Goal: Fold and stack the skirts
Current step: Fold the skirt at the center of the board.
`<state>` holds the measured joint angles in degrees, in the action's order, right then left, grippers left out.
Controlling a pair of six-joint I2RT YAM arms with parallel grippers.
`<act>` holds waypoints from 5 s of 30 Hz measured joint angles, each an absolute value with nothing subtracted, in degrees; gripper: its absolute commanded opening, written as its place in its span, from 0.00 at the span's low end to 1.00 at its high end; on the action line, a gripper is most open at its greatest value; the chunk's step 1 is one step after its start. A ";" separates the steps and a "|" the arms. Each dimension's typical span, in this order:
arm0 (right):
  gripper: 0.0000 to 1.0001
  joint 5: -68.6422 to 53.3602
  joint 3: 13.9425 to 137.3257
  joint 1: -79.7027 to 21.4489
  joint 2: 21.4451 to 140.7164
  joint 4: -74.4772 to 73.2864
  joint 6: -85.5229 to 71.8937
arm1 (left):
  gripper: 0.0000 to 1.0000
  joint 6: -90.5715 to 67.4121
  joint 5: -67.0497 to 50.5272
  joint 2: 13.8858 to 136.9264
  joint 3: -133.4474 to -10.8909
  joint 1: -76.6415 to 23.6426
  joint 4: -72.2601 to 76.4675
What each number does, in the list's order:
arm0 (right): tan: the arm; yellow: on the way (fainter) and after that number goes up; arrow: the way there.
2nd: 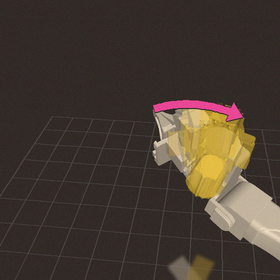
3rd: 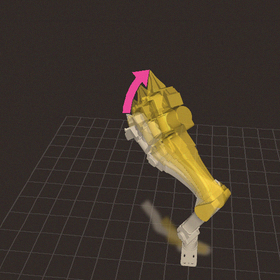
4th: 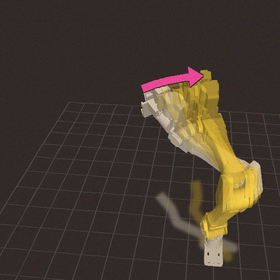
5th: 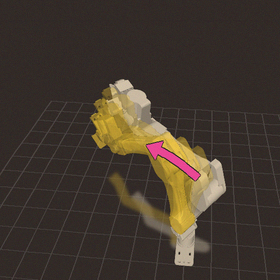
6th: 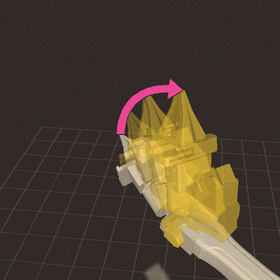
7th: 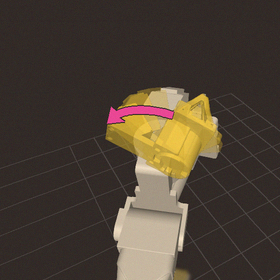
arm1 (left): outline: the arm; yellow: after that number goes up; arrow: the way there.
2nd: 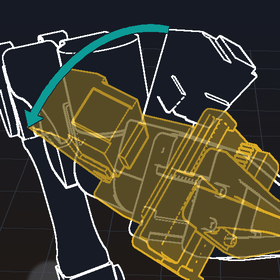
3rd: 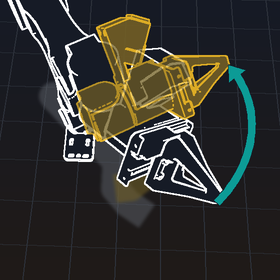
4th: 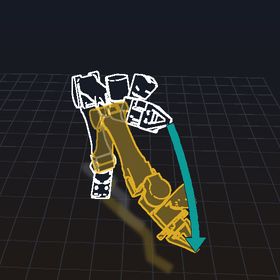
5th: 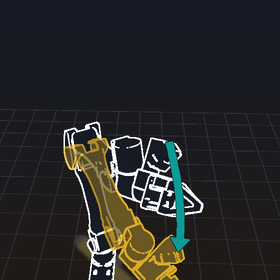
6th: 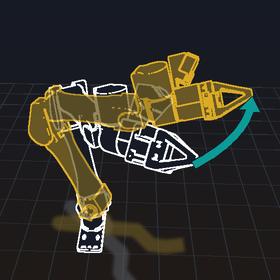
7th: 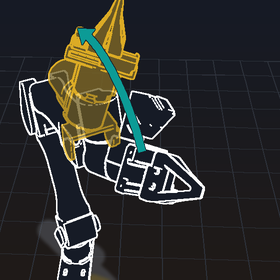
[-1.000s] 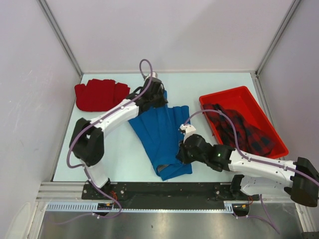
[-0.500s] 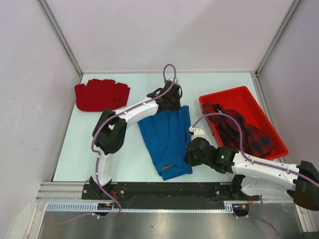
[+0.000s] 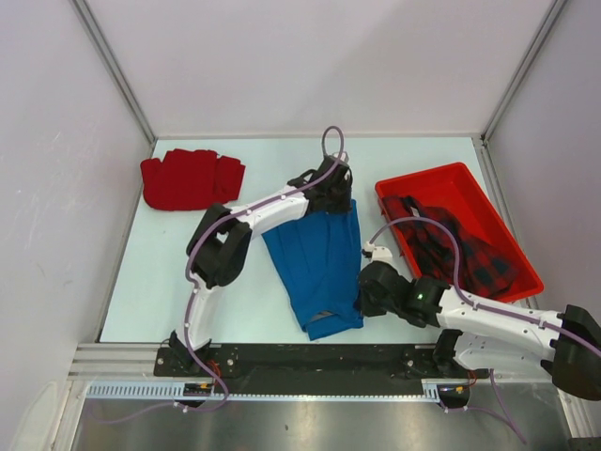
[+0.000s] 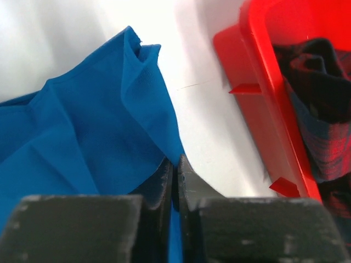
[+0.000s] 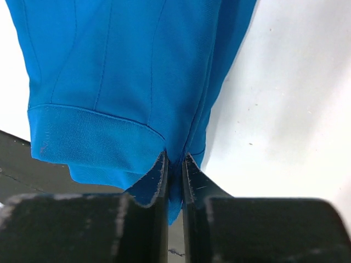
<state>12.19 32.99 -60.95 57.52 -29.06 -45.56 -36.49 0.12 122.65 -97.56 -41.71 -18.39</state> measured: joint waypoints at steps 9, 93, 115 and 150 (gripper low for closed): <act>0.74 9.78 32.62 -59.20 52.10 -32.67 -44.45 | 1.00 -34.52 -1.52 123.31 -98.70 -42.04 -16.78; 1.00 -6.42 34.52 -35.14 49.04 -45.41 -41.10 | 1.00 -49.06 19.57 53.21 -32.10 -38.13 -36.18; 0.56 3.05 24.27 -44.23 55.37 -31.20 -62.11 | 1.00 -41.54 15.79 69.60 -43.27 -30.26 -23.00; 0.76 4.36 49.06 -36.82 87.85 -24.75 -30.70 | 1.00 -44.12 19.73 64.05 -33.63 -29.06 -28.45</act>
